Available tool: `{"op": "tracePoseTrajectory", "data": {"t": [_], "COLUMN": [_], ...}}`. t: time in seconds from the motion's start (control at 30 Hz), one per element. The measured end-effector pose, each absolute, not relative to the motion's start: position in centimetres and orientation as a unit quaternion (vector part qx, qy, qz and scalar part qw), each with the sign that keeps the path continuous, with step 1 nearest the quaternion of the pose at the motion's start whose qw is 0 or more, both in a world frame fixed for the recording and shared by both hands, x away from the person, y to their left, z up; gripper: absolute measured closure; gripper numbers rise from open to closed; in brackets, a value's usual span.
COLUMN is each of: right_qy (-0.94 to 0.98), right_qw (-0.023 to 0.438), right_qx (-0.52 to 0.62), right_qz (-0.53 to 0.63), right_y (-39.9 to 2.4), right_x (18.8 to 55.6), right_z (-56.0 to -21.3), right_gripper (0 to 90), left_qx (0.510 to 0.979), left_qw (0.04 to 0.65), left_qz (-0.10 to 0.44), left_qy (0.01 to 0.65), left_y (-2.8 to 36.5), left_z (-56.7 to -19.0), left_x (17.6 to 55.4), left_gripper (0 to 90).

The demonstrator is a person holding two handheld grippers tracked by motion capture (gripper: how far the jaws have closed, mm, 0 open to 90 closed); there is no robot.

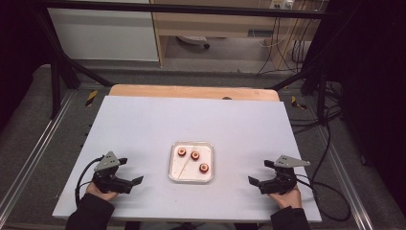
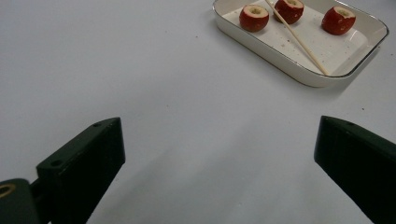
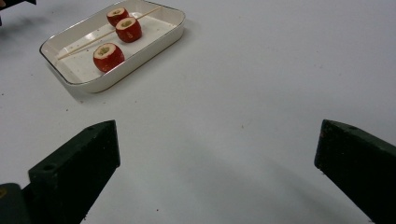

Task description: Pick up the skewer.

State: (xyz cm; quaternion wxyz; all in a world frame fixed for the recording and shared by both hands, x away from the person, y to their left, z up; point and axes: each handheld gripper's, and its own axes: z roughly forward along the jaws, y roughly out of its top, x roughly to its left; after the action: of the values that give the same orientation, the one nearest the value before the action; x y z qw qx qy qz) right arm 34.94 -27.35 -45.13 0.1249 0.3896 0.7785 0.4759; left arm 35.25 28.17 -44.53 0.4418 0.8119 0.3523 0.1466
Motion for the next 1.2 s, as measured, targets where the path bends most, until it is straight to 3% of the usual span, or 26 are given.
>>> {"op": "tracePoseTrajectory", "data": {"t": [1.2], "right_qy": [0.78], "right_qw": [0.128], "right_qx": [0.392], "right_qz": [0.47], "right_y": [-27.0], "right_x": [34.9], "right_z": [-45.3], "right_gripper": [0.5], "left_qx": [0.819], "left_qw": [0.425], "left_qz": [0.144], "left_qy": [0.356], "left_y": [24.1], "left_z": [-43.3], "left_x": [35.1], "left_gripper": [3.2]}}
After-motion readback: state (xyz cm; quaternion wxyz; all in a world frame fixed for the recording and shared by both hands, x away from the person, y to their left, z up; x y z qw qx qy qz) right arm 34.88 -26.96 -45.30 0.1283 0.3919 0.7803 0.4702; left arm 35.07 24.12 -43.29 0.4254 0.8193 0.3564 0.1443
